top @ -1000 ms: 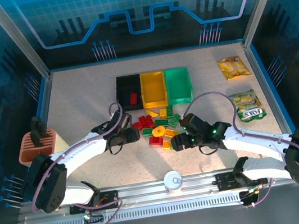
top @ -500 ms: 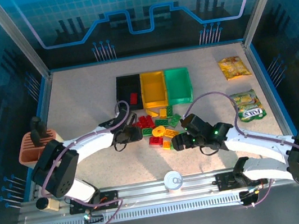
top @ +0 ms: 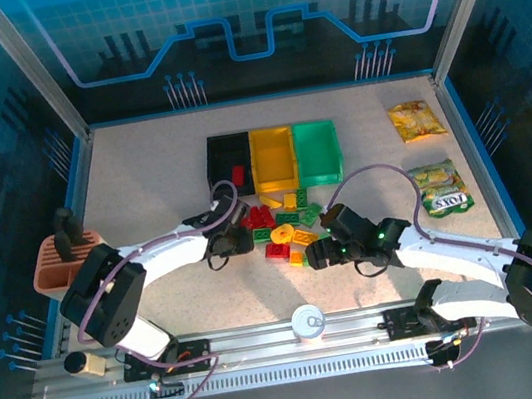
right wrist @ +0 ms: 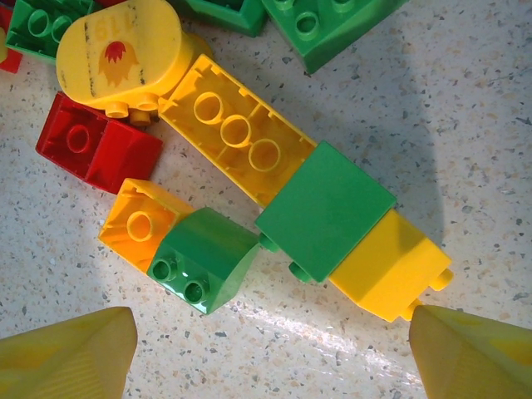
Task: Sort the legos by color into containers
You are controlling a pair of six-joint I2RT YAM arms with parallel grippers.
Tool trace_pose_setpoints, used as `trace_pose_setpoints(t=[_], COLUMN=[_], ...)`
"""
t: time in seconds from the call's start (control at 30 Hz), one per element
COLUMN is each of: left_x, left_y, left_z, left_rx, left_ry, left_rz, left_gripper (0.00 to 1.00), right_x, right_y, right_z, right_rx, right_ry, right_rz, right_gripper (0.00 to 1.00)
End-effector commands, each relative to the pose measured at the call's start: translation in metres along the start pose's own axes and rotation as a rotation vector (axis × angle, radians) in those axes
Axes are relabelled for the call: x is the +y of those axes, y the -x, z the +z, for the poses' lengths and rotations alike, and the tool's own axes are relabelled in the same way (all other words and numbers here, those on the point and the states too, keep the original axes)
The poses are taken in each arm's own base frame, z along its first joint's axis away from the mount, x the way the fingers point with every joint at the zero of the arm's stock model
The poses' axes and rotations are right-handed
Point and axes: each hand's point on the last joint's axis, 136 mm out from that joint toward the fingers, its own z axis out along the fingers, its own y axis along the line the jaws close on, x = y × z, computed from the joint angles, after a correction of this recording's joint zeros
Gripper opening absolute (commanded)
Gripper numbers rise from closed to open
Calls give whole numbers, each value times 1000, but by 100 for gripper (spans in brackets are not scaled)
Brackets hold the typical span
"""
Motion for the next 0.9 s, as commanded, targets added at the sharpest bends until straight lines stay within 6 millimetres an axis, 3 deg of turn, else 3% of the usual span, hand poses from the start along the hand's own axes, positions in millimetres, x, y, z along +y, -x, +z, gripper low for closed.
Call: trace_pose_setpoints(t=[0.0, 0.23, 0.47, 0.7, 0.87], left_x=[-4, -4, -8, -16, -15], left_y=[4, 17, 45, 92, 129], left_z=[-15, -44, -68, -77, -69], left_rx=[-28, -109, -201, -236, -229], left_ry=[6, -6, -9, -53, -63], left_rz=[6, 2, 21, -16, -46], left_gripper=[37, 36, 37, 37, 36], right_x=[-5, -3, 0, -3, -8], right_y=[-4, -4, -6, -9, -14], right_z=[2, 4, 7, 5, 3], right_rx=[-6, -4, 13, 8, 0], right_ry=[-26, -19, -5, -6, -9], right_rz=[2, 3, 5, 10, 18], right_gripper=[86, 86, 85, 85, 86])
